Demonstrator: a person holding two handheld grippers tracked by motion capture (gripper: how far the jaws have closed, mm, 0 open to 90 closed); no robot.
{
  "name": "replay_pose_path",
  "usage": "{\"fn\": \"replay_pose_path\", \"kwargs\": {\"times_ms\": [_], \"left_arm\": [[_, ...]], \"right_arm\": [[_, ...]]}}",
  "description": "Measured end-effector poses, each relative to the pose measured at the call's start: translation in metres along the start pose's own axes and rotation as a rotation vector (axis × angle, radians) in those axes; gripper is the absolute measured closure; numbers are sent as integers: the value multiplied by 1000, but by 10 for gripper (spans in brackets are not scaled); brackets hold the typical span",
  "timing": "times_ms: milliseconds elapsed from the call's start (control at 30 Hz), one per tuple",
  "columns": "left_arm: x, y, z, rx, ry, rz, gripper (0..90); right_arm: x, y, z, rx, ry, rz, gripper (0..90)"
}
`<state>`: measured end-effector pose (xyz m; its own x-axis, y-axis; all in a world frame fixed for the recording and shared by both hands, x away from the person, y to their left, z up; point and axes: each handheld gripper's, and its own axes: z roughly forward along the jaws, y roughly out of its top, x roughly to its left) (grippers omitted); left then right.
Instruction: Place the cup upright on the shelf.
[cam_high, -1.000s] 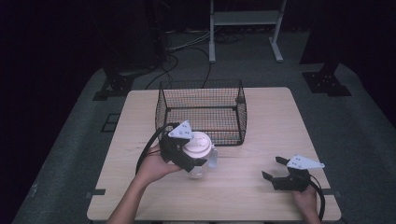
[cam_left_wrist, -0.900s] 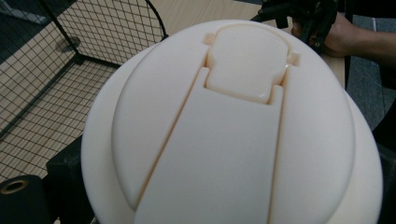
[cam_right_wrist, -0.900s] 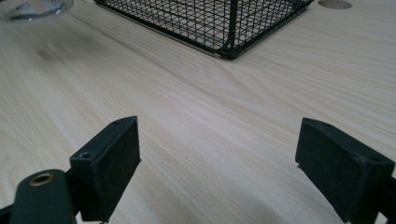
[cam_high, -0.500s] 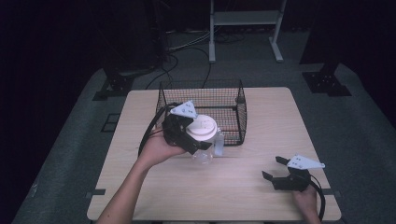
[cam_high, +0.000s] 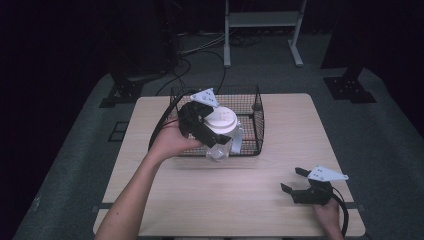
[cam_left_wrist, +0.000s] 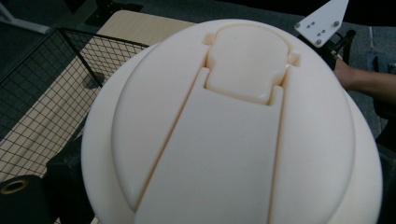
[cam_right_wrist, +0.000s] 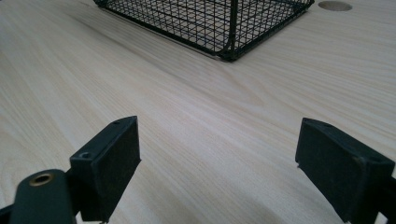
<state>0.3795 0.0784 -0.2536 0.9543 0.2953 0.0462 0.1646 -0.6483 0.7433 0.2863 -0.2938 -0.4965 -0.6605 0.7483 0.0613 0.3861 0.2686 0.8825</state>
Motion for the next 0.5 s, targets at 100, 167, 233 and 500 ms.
{"fn": "replay_pose_path", "kwargs": {"times_ms": [100,167,233,500], "left_arm": [[7,6,0,12,3,-6,50],[11,9,1,15,7,-14,50],[14,10,1,21,8,-14,50],[32,25,3,49,36,-34,50]], "right_arm": [[0,0,0,-1,0,0,129],[0,0,0,-1,-1,2,129],[0,0,0,-2,-1,2,129],[-1,0,0,-7,2,5,129]]}}
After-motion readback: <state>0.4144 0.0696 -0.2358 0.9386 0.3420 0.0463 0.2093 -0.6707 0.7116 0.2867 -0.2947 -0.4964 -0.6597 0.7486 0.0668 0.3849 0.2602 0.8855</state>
